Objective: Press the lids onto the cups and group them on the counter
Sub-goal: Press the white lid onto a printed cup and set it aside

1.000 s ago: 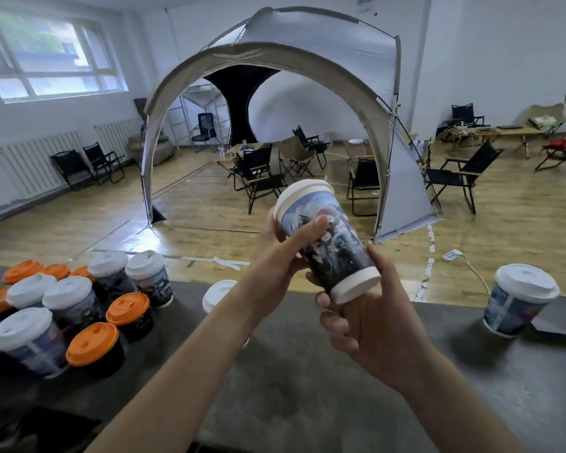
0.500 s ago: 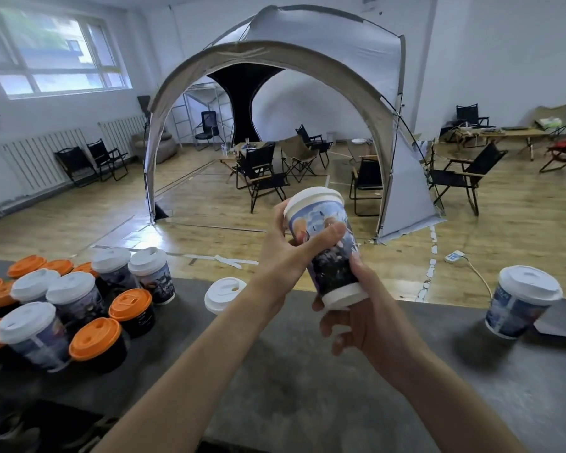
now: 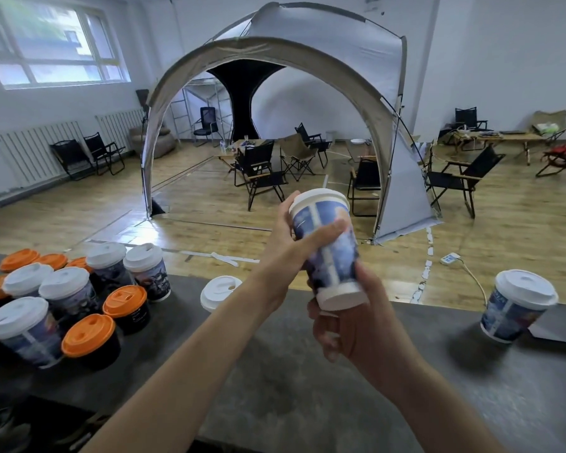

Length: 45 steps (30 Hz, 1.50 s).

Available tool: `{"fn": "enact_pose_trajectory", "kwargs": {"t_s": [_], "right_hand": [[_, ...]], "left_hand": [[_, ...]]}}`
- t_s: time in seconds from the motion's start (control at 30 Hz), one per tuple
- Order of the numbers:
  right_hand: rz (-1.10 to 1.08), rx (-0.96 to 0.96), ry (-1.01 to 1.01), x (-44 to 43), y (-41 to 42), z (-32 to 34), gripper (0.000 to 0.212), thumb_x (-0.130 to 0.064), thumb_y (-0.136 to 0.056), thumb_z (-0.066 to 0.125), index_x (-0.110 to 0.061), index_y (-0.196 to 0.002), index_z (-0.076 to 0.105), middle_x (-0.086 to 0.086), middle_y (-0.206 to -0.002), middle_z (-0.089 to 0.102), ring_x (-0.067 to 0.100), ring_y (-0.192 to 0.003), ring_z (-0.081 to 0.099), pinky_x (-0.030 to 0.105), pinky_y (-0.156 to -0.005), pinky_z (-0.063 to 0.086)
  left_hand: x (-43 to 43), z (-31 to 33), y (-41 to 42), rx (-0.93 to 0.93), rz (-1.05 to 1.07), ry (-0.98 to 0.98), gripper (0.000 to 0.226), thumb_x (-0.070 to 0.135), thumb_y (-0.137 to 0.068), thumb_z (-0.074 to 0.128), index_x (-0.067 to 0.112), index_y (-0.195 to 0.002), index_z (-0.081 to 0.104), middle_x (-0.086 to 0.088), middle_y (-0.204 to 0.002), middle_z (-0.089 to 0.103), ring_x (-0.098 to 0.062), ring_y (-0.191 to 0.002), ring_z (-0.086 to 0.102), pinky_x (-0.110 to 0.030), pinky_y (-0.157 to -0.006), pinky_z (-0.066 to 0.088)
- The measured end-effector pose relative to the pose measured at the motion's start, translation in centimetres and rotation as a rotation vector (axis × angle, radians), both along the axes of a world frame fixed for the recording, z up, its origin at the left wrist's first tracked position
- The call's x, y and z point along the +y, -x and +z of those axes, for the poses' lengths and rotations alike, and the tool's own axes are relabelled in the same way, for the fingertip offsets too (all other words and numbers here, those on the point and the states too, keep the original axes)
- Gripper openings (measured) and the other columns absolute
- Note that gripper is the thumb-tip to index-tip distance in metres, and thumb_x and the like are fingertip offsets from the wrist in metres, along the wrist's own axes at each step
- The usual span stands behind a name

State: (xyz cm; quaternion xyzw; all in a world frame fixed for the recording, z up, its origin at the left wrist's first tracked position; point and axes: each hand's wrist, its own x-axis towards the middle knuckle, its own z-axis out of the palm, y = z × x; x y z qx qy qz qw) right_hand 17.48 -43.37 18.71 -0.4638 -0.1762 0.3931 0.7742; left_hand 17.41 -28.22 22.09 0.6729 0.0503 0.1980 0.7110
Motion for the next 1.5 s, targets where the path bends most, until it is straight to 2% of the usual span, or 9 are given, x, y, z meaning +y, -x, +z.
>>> {"fn": "enact_pose_trajectory", "kwargs": {"t_s": [0.1,0.3,0.57,0.67,0.8,0.97,1.13,1.3,1.5], "right_hand": [[0.063,0.069,-0.065,-0.2,0.1,0.4,0.071,-0.068,-0.091,0.035,-0.008,-0.117,0.061,0.015,-0.08,0.065,0.019,-0.047,0.053,0.022,-0.038,0.041],[-0.01,0.009,0.015,0.5,0.1,-0.2,0.064,-0.063,-0.087,0.042,-0.009,-0.114,0.06,0.009,-0.073,0.059,0.016,-0.045,0.048,0.023,-0.04,0.038],[-0.099,-0.075,0.133,0.7,0.5,-0.1,0.065,-0.064,-0.084,0.047,-0.003,-0.101,0.062,0.013,-0.073,0.062,0.021,-0.049,0.053,0.029,-0.044,0.042],[-0.075,-0.001,0.111,0.7,0.6,0.0,0.067,-0.065,-0.084,0.046,-0.005,-0.105,0.062,0.012,-0.073,0.062,0.021,-0.049,0.054,0.026,-0.041,0.04],[0.078,0.203,-0.098,-0.1,0.5,0.4,0.07,-0.068,-0.093,0.036,-0.01,-0.111,0.07,0.007,-0.07,0.055,0.015,-0.045,0.048,0.02,-0.035,0.037],[-0.029,0.051,0.052,0.2,0.5,0.0,0.068,-0.064,-0.09,0.042,-0.007,-0.12,0.064,0.015,-0.083,0.066,0.022,-0.054,0.057,0.025,-0.039,0.044],[0.054,0.3,-0.099,-0.1,0.9,0.2,0.075,-0.07,-0.092,0.036,-0.005,-0.111,0.067,0.007,-0.074,0.059,0.014,-0.046,0.049,0.02,-0.034,0.035],[-0.028,0.223,-0.044,-0.1,0.7,-0.7,0.071,-0.067,-0.093,0.035,-0.008,-0.122,0.061,0.009,-0.08,0.063,0.015,-0.052,0.053,0.022,-0.037,0.036],[0.016,0.306,-0.109,-0.4,0.9,-0.8,0.068,-0.062,-0.096,0.038,-0.004,-0.119,0.066,0.009,-0.081,0.061,0.016,-0.054,0.053,0.022,-0.036,0.037]], "left_hand": [[0.2,-0.2,0.1,-0.003,-0.007,0.064,0.088,0.035,-0.064,0.09,0.023,-0.141,0.047,-0.01,-0.13,0.065,-0.031,-0.107,0.072,-0.045,-0.085,0.061],[0.0,-0.5,0.4,-0.071,0.057,-0.036,0.097,0.037,-0.067,0.091,0.034,-0.149,0.039,0.002,-0.133,0.062,-0.011,-0.106,0.072,-0.032,-0.086,0.06],[-0.2,-1.3,0.3,-0.172,0.063,-0.001,0.058,0.009,-0.089,0.074,0.031,-0.139,0.051,0.002,-0.117,0.067,-0.018,-0.095,0.073,-0.035,-0.078,0.061],[-0.4,-1.4,0.4,-0.122,0.059,-0.012,0.064,0.015,-0.089,0.076,0.032,-0.143,0.046,0.012,-0.112,0.068,-0.013,-0.097,0.073,-0.03,-0.078,0.06],[0.0,-1.5,0.6,0.004,-0.021,0.133,0.081,0.039,-0.072,0.086,0.026,-0.142,0.047,-0.006,-0.127,0.069,-0.028,-0.108,0.072,-0.038,-0.079,0.059],[0.5,-1.1,0.9,-0.016,0.022,0.068,0.079,0.027,-0.068,0.09,0.025,-0.136,0.051,-0.006,-0.12,0.07,-0.022,-0.099,0.075,-0.031,-0.074,0.059],[0.6,-0.6,1.3,0.011,-0.05,0.097,0.08,0.029,-0.074,0.088,0.03,-0.142,0.046,-0.007,-0.131,0.065,-0.025,-0.109,0.071,-0.031,-0.075,0.058],[0.3,-0.8,1.4,-0.011,0.04,-0.015,0.082,0.033,-0.072,0.091,0.034,-0.141,0.047,-0.001,-0.128,0.063,-0.019,-0.107,0.072,-0.037,-0.084,0.062],[0.2,-0.9,1.5,0.027,0.03,0.064,0.068,0.025,-0.079,0.087,0.026,-0.136,0.05,-0.008,-0.126,0.066,-0.023,-0.1,0.074,-0.028,-0.063,0.057]]}}
